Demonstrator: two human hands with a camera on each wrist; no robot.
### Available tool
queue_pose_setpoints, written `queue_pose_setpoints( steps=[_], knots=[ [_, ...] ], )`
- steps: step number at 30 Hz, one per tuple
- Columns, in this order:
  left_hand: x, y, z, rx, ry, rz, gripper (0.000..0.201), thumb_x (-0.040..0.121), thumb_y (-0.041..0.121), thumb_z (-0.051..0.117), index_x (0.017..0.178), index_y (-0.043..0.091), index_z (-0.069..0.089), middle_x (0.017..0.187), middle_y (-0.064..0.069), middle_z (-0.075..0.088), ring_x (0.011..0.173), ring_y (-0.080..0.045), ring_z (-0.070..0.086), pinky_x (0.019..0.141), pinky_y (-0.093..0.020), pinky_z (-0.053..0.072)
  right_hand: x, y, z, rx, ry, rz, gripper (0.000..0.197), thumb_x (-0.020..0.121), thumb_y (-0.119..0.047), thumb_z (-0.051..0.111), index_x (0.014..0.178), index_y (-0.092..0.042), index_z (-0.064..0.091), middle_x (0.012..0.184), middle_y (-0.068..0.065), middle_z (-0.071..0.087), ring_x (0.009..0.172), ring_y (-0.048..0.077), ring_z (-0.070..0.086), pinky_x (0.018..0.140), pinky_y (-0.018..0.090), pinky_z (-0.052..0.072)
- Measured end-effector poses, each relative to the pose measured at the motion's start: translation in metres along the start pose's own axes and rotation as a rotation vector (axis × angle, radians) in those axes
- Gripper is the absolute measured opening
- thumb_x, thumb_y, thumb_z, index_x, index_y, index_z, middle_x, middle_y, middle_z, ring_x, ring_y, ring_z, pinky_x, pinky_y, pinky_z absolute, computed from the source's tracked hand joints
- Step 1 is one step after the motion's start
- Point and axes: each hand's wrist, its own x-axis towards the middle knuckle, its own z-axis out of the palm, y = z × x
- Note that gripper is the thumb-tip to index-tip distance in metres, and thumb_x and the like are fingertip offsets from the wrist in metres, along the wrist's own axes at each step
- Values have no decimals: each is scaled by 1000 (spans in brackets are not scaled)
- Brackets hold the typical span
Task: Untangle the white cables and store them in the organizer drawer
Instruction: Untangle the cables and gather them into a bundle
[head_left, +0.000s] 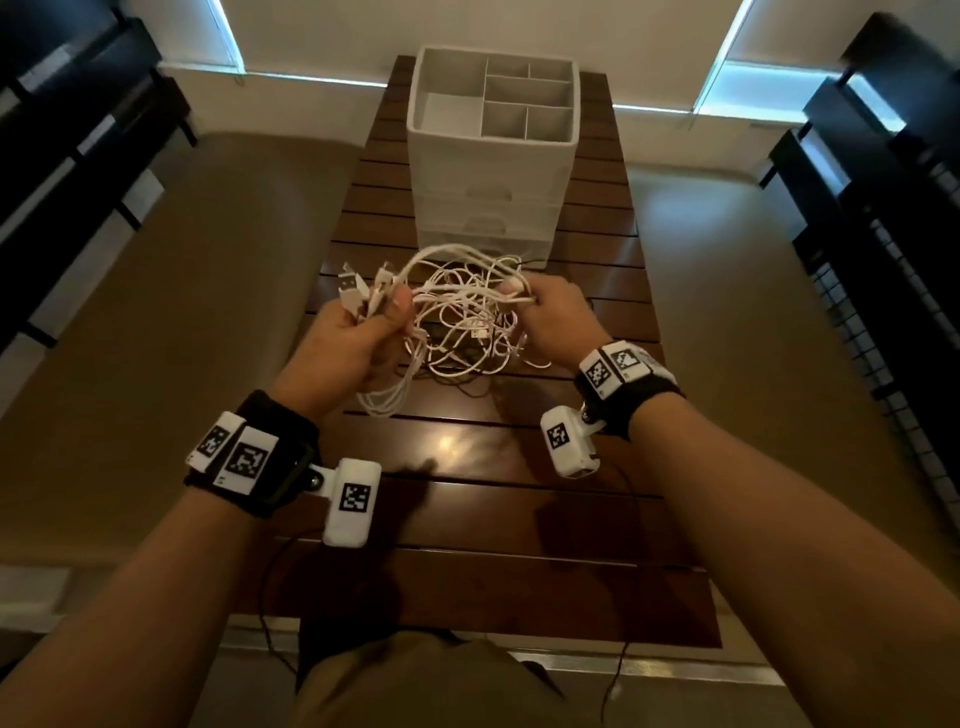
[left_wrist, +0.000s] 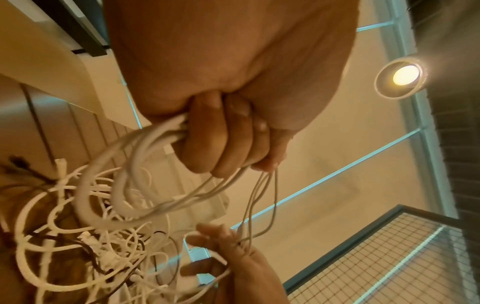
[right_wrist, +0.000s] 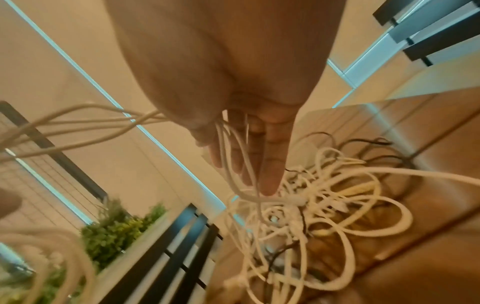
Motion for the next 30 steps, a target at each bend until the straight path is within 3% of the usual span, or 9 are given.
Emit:
queue_pose_setpoints(
  steps=[2, 5, 10, 13, 17, 21, 23, 27, 30],
  knots=[
    [1, 8, 3, 21, -17, 29, 38, 108, 35, 50, 76, 15, 57, 56, 3, 25, 44, -9, 20, 41, -19, 19, -1, -17, -15, 136, 71, -57, 23, 105, -23, 54, 103, -21, 77, 84, 5, 75, 72, 27, 74, 65, 47, 63],
    [4, 12, 8, 8, -32, 22, 38, 110, 34, 48, 78, 15, 55, 54, 6, 25, 43, -9, 18, 42, -20, 15, 1, -40, -37, 279, 212, -208, 27, 104, -18, 53, 116, -24, 76, 97, 9, 76, 80, 35, 74, 65, 54, 63],
    [7, 2, 12, -3, -1, -59, 36, 110, 36, 48, 81, 15, 54, 53, 6, 24, 42, -8, 17, 43, -22, 12, -9, -34, -41, 39, 135, -162, 25, 101, -14, 57, 111, -21, 79, 89, 0, 78, 78, 16, 76, 70, 48, 63],
    [8, -5, 17, -6, -23, -87, 38, 110, 36, 49, 79, 15, 55, 53, 5, 23, 41, -8, 17, 45, -24, 11, -14, -42, -46, 183, 289, -231, 28, 104, -14, 54, 119, -19, 77, 93, 2, 75, 79, 21, 75, 65, 39, 64],
    [11, -10, 17, 12, -26, -102, 38, 111, 36, 47, 79, 15, 53, 53, 5, 25, 42, -9, 17, 44, -22, 12, -16, -41, -46, 130, 187, -99, 26, 103, -10, 53, 110, -15, 78, 89, 8, 76, 72, 19, 77, 61, 46, 65],
    [11, -11, 11, -43, -30, -93, 37, 110, 36, 46, 81, 16, 53, 52, 7, 25, 41, -7, 18, 43, -23, 11, -26, -56, -55, 373, 343, -209, 25, 105, -7, 54, 118, -15, 73, 99, 14, 73, 76, 25, 76, 56, 37, 64],
    [11, -7, 7, -140, -42, -65, 36, 111, 35, 46, 81, 17, 54, 52, 8, 26, 41, -7, 18, 42, -23, 10, -23, -54, -54, 423, 320, -173, 22, 105, -5, 55, 116, -14, 71, 104, 17, 71, 77, 29, 76, 56, 42, 64],
    [13, 2, -3, -210, -99, -17, 36, 110, 36, 44, 81, 18, 54, 53, 7, 25, 46, -14, 11, 40, -22, 11, -13, -42, -51, 566, 36, 168, 19, 106, -16, 57, 119, -2, 56, 118, 23, 66, 86, 46, 76, 65, 56, 64],
    [11, 1, 0, -178, -120, -27, 36, 111, 35, 44, 82, 17, 53, 55, 5, 24, 48, -16, 9, 40, -22, 11, -5, -58, -58, 667, 66, 114, 11, 105, -10, 57, 107, 1, 60, 110, 24, 72, 93, 40, 77, 77, 50, 66]
  ],
)
